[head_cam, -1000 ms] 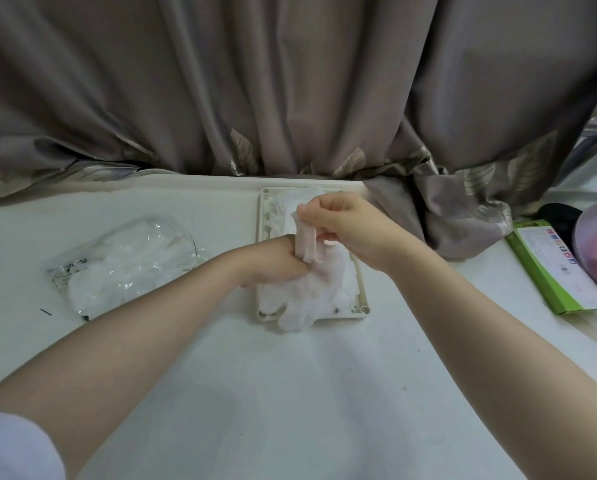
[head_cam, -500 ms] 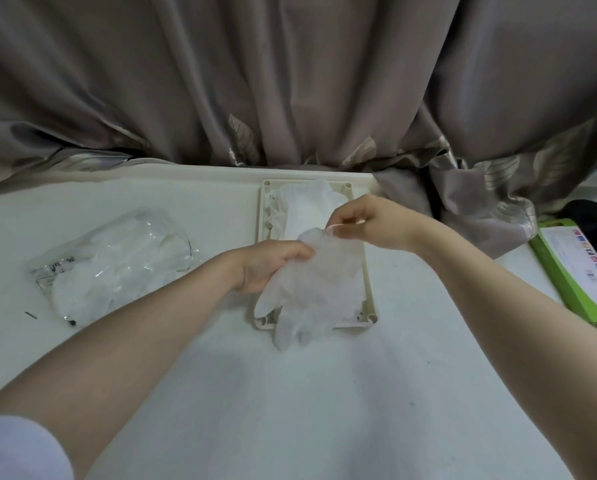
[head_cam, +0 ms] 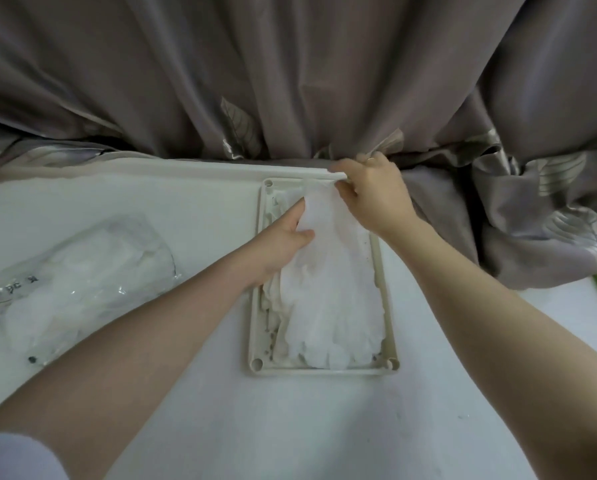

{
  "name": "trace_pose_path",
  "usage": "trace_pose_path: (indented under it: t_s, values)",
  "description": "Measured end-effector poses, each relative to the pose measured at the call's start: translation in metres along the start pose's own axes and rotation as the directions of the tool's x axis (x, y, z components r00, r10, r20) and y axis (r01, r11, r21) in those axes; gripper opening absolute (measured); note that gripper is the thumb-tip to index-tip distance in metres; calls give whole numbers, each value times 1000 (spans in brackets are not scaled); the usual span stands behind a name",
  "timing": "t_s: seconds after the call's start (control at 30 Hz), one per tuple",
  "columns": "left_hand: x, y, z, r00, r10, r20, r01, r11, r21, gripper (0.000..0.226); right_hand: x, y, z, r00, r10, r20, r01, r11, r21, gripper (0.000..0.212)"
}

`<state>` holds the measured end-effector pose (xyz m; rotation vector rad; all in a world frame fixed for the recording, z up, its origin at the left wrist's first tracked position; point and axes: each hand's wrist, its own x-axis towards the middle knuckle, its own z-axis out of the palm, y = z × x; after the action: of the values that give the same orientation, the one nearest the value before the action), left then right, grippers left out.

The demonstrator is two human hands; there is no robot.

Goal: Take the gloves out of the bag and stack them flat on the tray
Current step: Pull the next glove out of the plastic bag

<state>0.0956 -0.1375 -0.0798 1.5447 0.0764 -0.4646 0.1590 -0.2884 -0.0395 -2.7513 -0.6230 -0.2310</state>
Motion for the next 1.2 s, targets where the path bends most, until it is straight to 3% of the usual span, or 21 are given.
trace_pose_path:
  t_s: [0.07, 0.13, 0.23, 0.3, 0.4, 0.53, 0.67, 0.73, 0.8, 0.87, 0.93, 1.07, 1.13, 1.2]
  values:
    - [6, -2, -2, 1000, -6, -14, 6, 1000, -9, 59, -4, -2, 8, 995, 99, 15, -99, 995, 2, 52]
    - [10, -7, -6, 999, -21, -27, 21, 1000, 4, 64, -18, -3, 15, 991, 118, -62, -114, 991, 72, 59]
    - [13, -16, -11, 999, -46, -23, 47, 999, 22, 66, -53, -12, 33, 993, -98, -73, 102, 993, 61, 55]
    - [12, -17, -11, 998, -50, -46, 55, 991, 125, 66, -77, -22, 43, 966, -212, 151, 201, 976, 84, 66]
    - [8, -12, -10, 990, -44, -137, 93, 924, 370, 82, -98, -26, 45, 827, -80, 557, 89, 996, 10, 105]
    - [-3, -5, -15, 983, 59, -172, 63, 777, 627, 85, -99, -20, 49, 735, 135, 664, -19, 984, -180, 132]
    - [-28, -1, -35, 973, 148, -179, 26, 700, 714, 58, -92, -34, 32, 646, 239, 725, -71, 964, -255, 141]
    - [-51, 1, -53, 962, 204, -183, 0, 667, 745, 39, -91, -51, 17, 649, 258, 715, -100, 962, -256, 133]
    - [-70, 1, -71, 941, 280, -190, -24, 616, 788, 24, -88, -66, 7, 766, 211, 607, -76, 968, -239, 104]
    - [-100, -1, -93, 927, 314, -205, -7, 562, 827, 11, -87, -99, 1, 909, 89, 407, -22, 986, -166, 65]
    - [-126, -7, -114, 949, 267, -169, 8, 515, 857, 13, -82, -132, -1, 963, -24, 269, 29, 999, -17, 41]
    - [-172, -26, -153, 988, 136, -80, 23, 379, 925, 22, -87, -200, 6, 931, -284, 230, 222, 939, 263, 21]
    - [-190, -33, -173, 974, 203, -105, 15, 399, 917, 24, -97, -232, 22, 886, -408, 218, 327, 886, 329, 25]
    - [-196, -38, -191, 947, 248, -204, 78, 440, 895, 44, -105, -253, 42, 846, -431, 314, 338, 889, 308, 30]
